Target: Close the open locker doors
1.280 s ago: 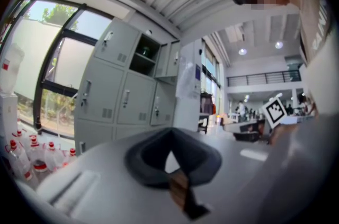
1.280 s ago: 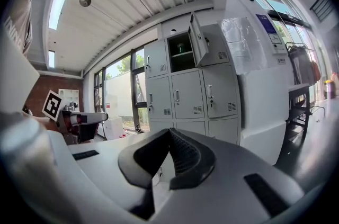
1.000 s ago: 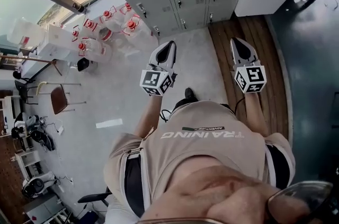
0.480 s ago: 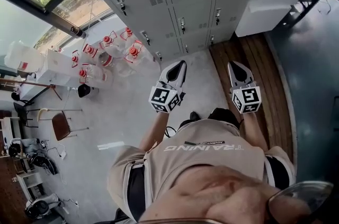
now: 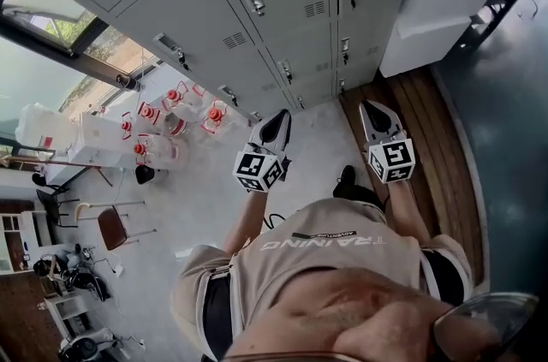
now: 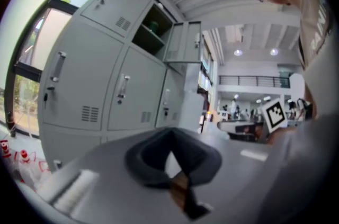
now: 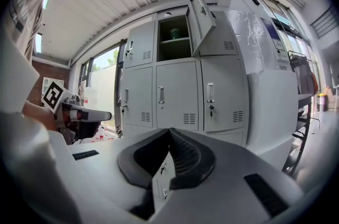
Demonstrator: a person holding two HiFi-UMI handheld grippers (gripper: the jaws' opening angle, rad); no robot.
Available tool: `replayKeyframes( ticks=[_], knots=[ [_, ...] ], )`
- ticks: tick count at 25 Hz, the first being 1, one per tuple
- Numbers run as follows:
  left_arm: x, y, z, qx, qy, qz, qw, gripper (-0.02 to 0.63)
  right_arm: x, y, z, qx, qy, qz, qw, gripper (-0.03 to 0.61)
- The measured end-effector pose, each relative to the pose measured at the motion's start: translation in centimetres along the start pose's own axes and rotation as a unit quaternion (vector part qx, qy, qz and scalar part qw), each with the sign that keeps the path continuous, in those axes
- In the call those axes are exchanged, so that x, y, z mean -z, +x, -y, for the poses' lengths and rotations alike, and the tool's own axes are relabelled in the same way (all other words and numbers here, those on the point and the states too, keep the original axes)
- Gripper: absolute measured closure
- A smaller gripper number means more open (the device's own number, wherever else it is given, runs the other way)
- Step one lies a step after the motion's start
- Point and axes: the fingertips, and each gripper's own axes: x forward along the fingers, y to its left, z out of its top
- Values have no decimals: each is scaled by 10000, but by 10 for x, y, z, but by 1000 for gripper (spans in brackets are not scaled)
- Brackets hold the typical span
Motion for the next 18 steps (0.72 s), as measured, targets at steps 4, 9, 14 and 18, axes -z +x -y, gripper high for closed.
replayKeyframes(
  ticks=[4,9,14,18],
  knots=[
    [-23,52,6,59,176,88,9998,615,-29,22,49,88,-192,278,9994,566],
    [-60,117,20,210,437,308,9983,615,-61,49,94,121,-534,507,9972,566],
    [-90,164,45,351,635,526,9960,615,-96,57,133,133,-559,865,9946,566],
    [-128,186,66,668,672,714,9929,615,-134,54,155,248,-653,1180,9906,566]
  ],
)
